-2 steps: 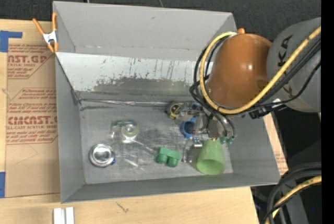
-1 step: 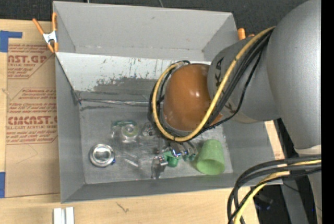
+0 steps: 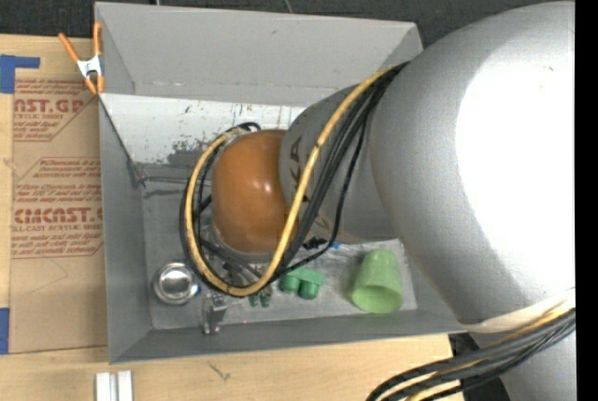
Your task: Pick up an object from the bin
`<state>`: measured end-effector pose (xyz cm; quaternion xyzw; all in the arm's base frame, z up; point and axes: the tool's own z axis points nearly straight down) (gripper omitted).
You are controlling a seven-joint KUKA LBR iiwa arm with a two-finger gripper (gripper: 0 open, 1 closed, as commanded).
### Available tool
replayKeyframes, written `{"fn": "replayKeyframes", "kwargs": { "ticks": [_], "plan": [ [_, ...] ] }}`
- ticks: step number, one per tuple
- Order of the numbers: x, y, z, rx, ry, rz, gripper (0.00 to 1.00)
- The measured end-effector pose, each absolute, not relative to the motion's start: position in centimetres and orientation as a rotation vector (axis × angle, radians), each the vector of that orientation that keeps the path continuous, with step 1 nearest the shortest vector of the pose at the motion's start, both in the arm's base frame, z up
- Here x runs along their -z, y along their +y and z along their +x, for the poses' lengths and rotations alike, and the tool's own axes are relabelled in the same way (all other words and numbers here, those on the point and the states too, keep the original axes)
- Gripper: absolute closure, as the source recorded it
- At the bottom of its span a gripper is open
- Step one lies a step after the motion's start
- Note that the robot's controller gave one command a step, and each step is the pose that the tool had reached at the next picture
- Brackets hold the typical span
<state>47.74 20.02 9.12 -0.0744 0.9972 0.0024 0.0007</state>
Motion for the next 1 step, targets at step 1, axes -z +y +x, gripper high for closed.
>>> {"fn": "replayKeyframes", "kwargs": {
  "ticks": [1],
  "plan": [
    [-8.83,22.45,48.69,-0.002,3.104,-0.473,0.00]
  ]
}}
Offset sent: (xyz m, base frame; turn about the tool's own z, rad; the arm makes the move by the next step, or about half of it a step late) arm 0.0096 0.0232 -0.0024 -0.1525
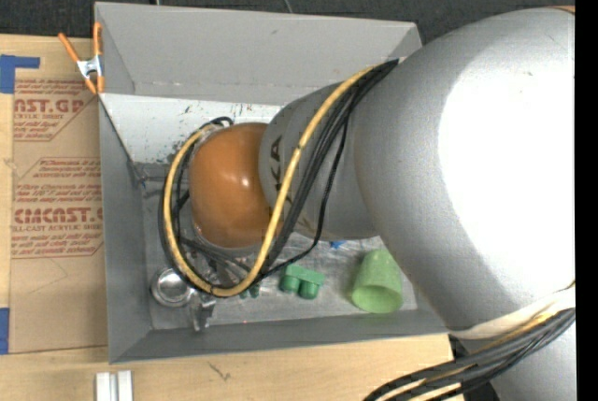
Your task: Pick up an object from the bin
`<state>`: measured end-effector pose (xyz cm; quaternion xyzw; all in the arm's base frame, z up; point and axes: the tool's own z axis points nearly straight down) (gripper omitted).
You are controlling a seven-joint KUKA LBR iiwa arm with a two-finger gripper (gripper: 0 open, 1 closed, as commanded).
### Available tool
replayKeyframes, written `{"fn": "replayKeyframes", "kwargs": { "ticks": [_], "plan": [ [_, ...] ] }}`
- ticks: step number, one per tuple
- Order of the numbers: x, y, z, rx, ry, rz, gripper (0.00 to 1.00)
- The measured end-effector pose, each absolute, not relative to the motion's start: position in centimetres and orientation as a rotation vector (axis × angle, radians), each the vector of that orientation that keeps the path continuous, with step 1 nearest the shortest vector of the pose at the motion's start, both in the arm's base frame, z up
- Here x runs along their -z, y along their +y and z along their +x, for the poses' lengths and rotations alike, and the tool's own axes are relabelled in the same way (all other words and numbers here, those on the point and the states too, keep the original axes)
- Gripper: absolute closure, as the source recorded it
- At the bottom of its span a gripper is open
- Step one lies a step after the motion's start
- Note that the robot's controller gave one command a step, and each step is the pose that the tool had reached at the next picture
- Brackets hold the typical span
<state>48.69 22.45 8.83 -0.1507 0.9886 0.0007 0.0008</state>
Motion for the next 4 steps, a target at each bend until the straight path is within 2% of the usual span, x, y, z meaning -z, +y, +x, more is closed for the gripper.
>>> {"fn": "replayKeyframes", "kwargs": {
  "ticks": [1,2,3,4],
  "plan": [
    [-8.82,22.39,48.68,-0.002,3.105,-0.471,1.00],
    [-8.82,22.39,48.68,-0.002,3.105,-0.471,0.00],
    [-8.82,22.39,48.68,-0.002,3.105,-0.471,1.00],
    [-8.82,22.39,48.68,-0.002,3.105,-0.471,1.00]
  ]
}}
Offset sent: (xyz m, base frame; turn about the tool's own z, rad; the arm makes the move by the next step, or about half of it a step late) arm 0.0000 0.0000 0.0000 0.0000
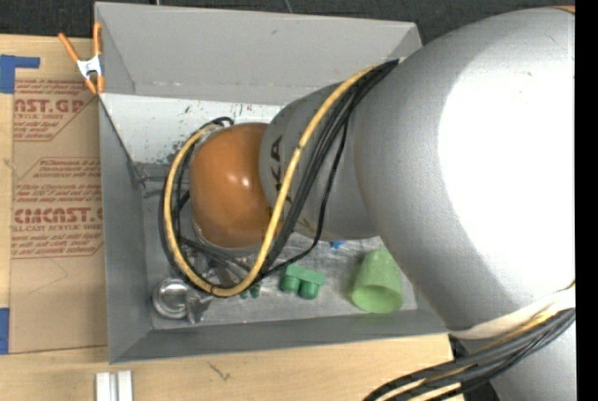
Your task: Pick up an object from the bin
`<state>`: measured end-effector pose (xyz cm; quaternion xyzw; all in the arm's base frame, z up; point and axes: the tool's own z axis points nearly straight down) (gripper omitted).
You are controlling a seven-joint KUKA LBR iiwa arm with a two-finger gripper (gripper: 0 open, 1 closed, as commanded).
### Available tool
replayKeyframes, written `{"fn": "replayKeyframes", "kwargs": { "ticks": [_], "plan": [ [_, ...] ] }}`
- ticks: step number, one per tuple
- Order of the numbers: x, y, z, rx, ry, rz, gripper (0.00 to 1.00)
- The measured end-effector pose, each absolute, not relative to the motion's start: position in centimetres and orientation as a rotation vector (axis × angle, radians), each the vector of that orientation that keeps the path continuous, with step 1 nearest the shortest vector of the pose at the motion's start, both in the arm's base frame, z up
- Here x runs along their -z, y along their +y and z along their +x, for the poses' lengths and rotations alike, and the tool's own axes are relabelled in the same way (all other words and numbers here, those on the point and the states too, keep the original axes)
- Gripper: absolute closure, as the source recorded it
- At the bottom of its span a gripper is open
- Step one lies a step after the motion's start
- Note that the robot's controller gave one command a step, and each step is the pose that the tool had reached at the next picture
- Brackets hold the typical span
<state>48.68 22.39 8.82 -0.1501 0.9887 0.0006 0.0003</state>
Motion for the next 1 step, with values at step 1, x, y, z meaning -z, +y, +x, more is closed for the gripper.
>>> {"fn": "replayKeyframes", "kwargs": {
  "ticks": [1],
  "plan": [
    [-8.82,22.39,48.68,-0.002,3.106,-0.471,1.00]
  ]
}}
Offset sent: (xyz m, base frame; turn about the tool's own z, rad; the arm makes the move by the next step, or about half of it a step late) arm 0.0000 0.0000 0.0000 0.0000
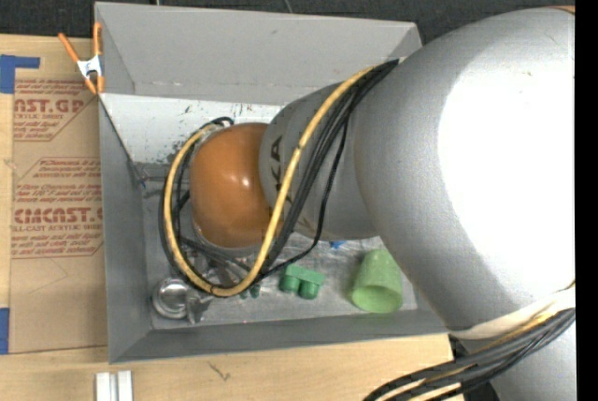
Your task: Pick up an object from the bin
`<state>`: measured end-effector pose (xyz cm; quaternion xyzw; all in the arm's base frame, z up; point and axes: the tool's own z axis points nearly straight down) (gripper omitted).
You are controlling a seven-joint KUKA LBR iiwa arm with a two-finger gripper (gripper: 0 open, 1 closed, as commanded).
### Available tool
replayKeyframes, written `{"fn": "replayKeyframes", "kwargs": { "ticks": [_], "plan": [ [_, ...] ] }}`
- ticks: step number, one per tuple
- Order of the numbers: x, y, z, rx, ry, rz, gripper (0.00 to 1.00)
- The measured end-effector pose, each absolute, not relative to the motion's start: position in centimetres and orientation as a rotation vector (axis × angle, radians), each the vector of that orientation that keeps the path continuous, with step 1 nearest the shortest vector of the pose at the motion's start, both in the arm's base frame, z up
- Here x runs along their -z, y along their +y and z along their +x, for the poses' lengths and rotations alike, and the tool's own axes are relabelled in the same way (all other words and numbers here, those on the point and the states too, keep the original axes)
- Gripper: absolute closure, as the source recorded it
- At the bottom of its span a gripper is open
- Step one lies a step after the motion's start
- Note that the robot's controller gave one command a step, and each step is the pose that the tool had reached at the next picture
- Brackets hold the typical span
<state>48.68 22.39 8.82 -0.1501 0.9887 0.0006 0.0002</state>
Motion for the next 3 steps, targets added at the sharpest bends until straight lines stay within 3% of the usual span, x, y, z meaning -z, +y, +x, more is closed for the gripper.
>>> {"fn": "replayKeyframes", "kwargs": {
  "ticks": [1,2,3],
  "plan": [
    [-17.5,23.3,48.3,-0.004,3.093,-0.500,1.00],
    [-16.7,21.7,58.0,-0.001,3.135,0.156,1.00],
    [-22.4,21.6,57.1,-0.005,3.131,0.157,1.00]
  ]
}}
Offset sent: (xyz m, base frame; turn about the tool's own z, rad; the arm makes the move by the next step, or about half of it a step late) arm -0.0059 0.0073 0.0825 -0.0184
